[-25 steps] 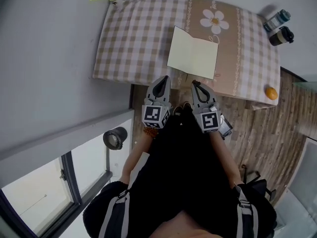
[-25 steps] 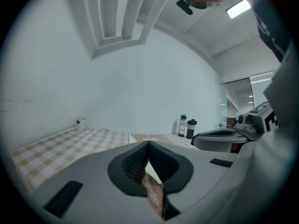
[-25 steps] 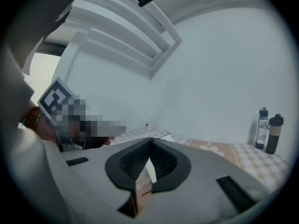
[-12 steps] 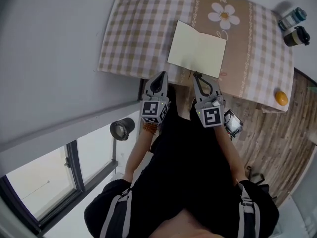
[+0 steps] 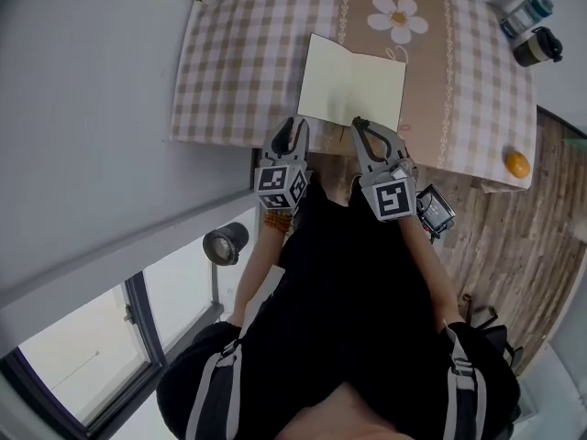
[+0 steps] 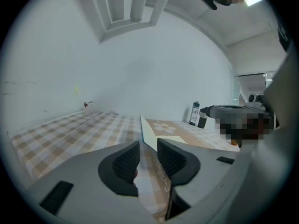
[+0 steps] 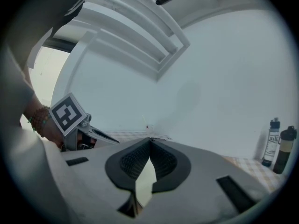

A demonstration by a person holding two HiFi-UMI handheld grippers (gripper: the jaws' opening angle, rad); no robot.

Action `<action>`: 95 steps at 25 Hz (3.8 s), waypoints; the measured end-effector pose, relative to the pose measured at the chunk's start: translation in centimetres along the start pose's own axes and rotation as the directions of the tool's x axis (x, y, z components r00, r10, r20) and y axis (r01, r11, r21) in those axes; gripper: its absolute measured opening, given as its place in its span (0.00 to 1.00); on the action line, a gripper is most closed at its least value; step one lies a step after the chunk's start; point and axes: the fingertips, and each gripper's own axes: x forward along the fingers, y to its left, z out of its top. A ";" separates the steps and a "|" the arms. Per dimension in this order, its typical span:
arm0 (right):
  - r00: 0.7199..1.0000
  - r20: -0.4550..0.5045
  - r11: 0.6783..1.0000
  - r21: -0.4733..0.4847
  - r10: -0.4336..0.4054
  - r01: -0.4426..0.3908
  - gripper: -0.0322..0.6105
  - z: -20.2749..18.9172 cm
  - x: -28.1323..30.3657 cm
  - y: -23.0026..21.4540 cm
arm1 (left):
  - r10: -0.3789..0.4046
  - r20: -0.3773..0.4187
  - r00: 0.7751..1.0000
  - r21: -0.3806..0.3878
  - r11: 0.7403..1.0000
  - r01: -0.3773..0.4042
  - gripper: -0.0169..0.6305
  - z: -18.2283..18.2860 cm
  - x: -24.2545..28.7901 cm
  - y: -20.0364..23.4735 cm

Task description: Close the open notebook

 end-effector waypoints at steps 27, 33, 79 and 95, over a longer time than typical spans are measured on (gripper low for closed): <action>0.998 -0.057 1.000 -0.022 0.017 -0.019 0.06 -2.0 0.3 0.8 | -0.104 0.020 0.994 -0.040 0.994 0.104 0.12 0.2 1.7 -0.6; 0.998 -0.059 0.999 -0.029 0.018 -0.019 0.06 -1.9 0.3 0.8 | -0.099 0.009 0.995 -0.045 0.994 0.099 0.11 -0.1 1.8 -0.3; 0.998 -0.053 0.999 -0.045 0.019 -0.021 0.06 -1.8 -0.6 -0.2 | -0.065 0.007 0.998 -0.032 0.997 0.065 0.07 -0.1 1.7 -0.3; 0.998 -0.056 1.000 -0.030 0.006 -0.008 0.06 -2.1 -1.5 -0.4 | -0.095 0.033 0.995 -0.018 0.995 0.095 0.06 0.8 1.6 -1.8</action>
